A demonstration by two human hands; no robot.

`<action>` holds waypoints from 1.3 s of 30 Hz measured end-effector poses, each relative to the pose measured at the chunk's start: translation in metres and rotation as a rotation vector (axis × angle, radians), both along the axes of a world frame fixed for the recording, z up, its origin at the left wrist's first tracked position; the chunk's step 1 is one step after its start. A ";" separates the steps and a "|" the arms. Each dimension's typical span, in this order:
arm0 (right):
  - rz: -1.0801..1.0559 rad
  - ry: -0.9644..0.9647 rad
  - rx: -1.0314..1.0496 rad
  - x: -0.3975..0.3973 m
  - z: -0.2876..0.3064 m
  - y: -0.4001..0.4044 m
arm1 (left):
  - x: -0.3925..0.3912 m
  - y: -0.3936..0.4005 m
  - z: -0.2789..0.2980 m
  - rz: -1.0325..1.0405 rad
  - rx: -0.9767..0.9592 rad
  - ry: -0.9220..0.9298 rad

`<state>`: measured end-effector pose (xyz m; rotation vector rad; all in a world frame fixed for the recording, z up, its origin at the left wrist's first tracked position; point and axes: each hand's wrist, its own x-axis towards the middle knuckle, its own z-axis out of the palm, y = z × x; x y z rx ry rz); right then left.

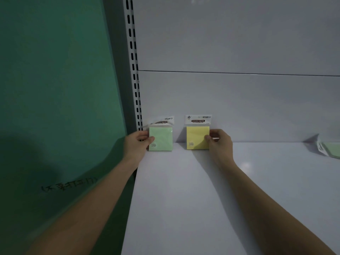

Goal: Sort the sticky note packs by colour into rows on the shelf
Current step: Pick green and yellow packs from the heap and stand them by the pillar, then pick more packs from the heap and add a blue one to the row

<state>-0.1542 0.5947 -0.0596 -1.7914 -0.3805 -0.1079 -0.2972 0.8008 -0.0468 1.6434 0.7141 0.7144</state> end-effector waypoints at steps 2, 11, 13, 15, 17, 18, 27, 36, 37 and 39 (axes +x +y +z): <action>-0.004 0.014 -0.009 0.002 -0.001 -0.003 | -0.001 -0.001 0.001 -0.005 -0.003 0.005; -0.078 0.031 0.015 -0.002 0.010 -0.013 | -0.012 -0.014 0.021 0.174 0.262 -0.141; -0.095 0.009 -0.014 0.000 0.018 -0.024 | -0.011 -0.027 0.034 0.117 0.420 -0.176; -0.071 -0.028 -0.093 -0.001 0.029 -0.038 | -0.004 -0.045 0.046 0.005 0.612 -0.095; -0.031 -0.080 -0.214 -0.005 0.044 -0.055 | 0.007 -0.067 0.055 -0.146 0.735 0.060; -0.016 -0.105 -0.287 -0.008 0.052 -0.066 | 0.013 -0.079 0.060 -0.218 0.755 0.149; -0.060 -0.209 -0.728 -0.035 0.096 -0.228 | 0.044 -0.231 0.097 -0.572 0.837 0.488; -0.176 -0.105 -0.820 -0.083 0.097 -0.485 | 0.037 -0.487 0.087 -0.733 0.884 0.520; -0.194 -0.089 -0.816 -0.086 0.098 -0.511 | 0.038 -0.514 0.087 -0.758 0.878 0.512; -0.224 -0.062 -0.808 -0.090 0.099 -0.559 | 0.039 -0.561 0.088 -0.797 0.860 0.487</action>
